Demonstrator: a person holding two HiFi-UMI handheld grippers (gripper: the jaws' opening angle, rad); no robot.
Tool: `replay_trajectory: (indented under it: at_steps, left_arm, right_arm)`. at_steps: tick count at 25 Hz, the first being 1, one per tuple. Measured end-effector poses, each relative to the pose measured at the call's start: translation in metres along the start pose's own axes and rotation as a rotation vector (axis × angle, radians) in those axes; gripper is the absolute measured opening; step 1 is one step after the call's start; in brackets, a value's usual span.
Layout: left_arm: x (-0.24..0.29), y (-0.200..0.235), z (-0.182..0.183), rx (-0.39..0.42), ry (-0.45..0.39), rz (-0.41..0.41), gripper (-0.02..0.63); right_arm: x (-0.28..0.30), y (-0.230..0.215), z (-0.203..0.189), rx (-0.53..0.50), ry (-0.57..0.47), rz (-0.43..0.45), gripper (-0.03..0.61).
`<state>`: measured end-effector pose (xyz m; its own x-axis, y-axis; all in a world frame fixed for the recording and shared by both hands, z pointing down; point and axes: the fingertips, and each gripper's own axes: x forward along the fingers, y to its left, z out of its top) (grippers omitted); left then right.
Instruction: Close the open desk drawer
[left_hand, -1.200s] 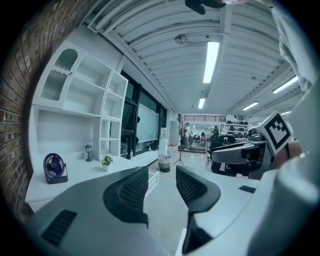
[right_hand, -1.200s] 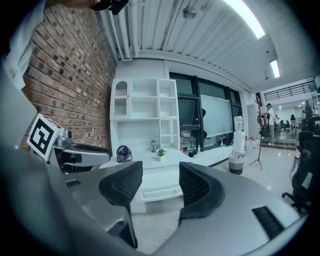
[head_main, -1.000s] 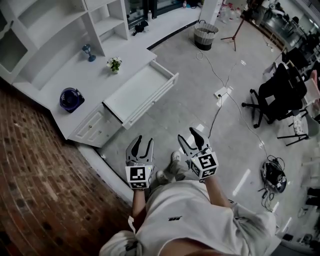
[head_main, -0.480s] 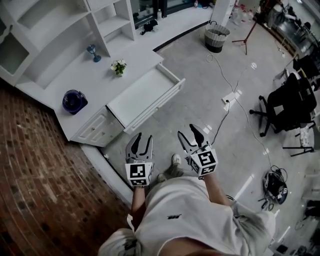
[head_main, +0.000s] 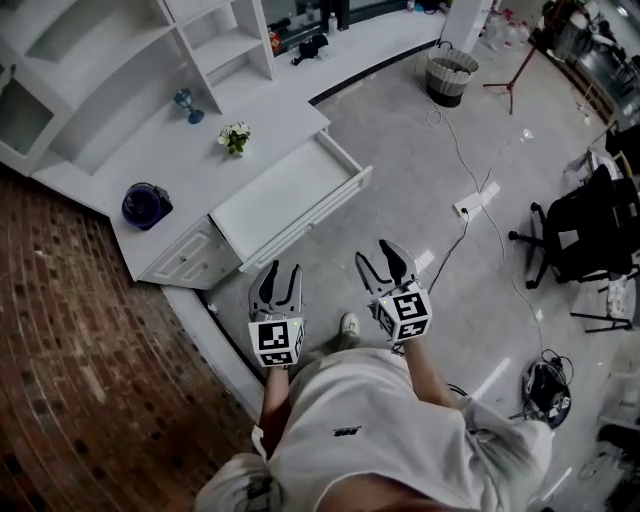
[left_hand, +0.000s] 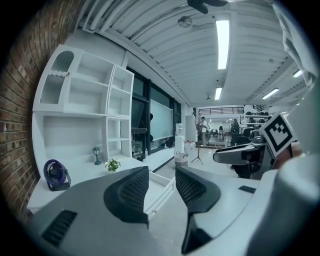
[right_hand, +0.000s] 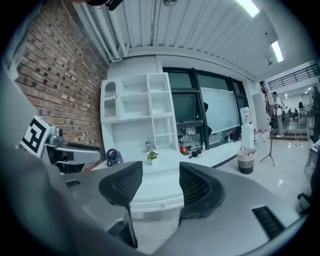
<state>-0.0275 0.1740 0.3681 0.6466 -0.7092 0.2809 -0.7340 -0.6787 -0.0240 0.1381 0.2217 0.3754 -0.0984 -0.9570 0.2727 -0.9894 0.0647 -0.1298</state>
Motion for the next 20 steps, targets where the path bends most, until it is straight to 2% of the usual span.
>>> replay_trajectory:
  at_steps: [9,20]
  left_arm:
    - [0.048,0.005,-0.012,-0.036,0.026,0.094,0.181]
    - [0.106,0.028,-0.075,-0.13,0.125,0.077,0.181]
  right_arm:
    - [0.046,-0.034,-0.009,0.002,0.036,0.048,0.232]
    - [0.12,-0.048,-0.052,-0.004,0.141,0.071,0.232]
